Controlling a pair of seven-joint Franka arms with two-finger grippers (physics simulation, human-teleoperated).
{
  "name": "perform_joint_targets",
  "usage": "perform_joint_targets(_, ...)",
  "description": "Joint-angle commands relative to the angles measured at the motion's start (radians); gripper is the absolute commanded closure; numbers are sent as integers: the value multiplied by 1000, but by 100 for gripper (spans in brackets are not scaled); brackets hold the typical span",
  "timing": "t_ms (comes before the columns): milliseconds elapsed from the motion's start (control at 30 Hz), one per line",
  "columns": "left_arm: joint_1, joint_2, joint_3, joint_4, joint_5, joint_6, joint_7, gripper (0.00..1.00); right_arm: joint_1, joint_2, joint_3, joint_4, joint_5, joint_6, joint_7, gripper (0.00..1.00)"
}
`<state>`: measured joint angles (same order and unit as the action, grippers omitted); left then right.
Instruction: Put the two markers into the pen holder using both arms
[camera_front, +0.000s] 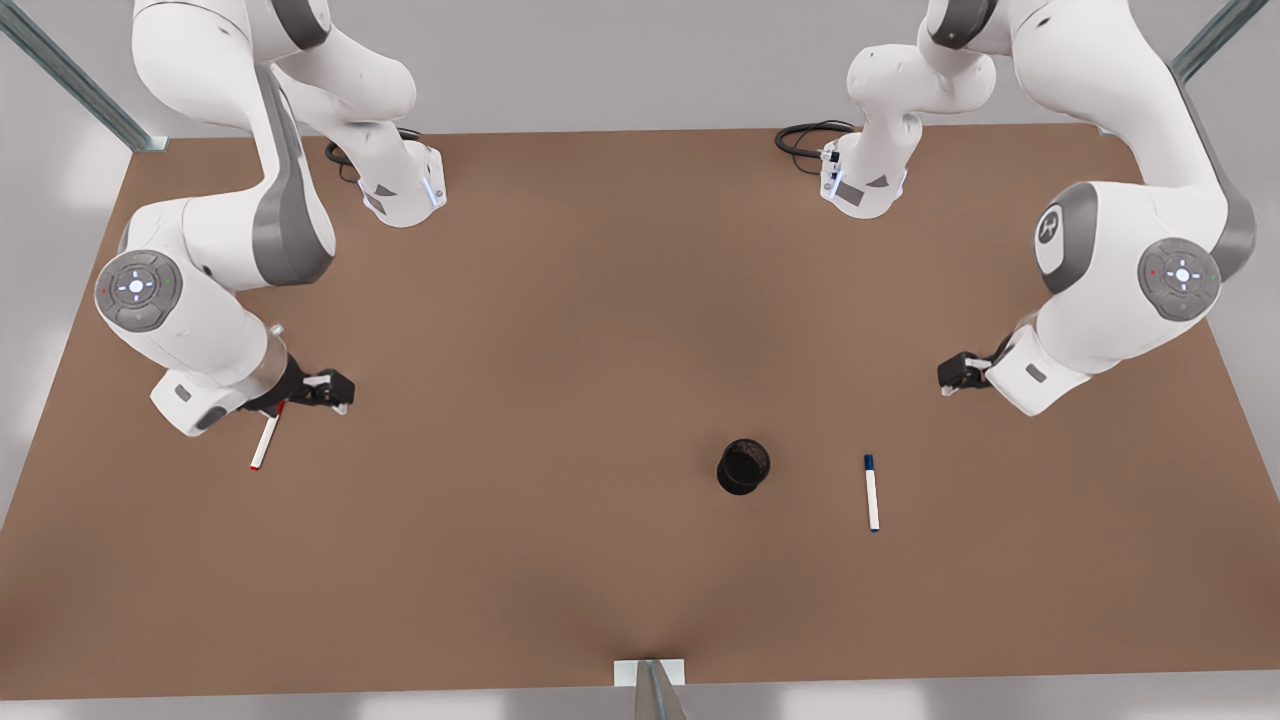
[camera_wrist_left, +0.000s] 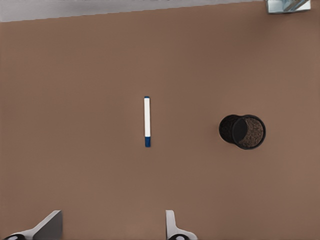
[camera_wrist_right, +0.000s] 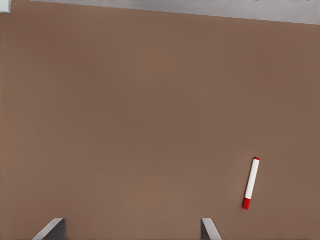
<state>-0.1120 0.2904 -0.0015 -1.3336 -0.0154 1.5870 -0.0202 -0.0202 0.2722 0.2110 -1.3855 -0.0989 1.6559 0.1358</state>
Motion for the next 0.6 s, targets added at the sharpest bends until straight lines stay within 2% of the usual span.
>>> perform_joint_targets(0,-2,3,0,1,-1,33,54,0,0,1,1,0,1,41,73,0)
perform_joint_targets(67,-17,64,-6,1,-12,103,-21,0,-6,24,-1,-1,-1,51,76,0)
perform_joint_targets(167,-106,214,-6,-10,-20,370,-288,0,-142,24,7,-262,-1,303,59,0)
perform_joint_targets(233,-106,291,-5,-87,-21,525,-303,0,-224,41,8,-351,-1,400,21,0)
perform_joint_targets(300,-104,325,-3,-173,-20,683,-302,0,-260,99,7,-360,-2,441,-27,0)
perform_joint_targets(400,-54,392,0,-176,-11,722,-287,0,-314,193,7,-356,-11,513,-74,0)
perform_joint_targets(567,-40,426,1,-242,14,795,-231,0,-371,278,2,-357,-38,542,-156,0)
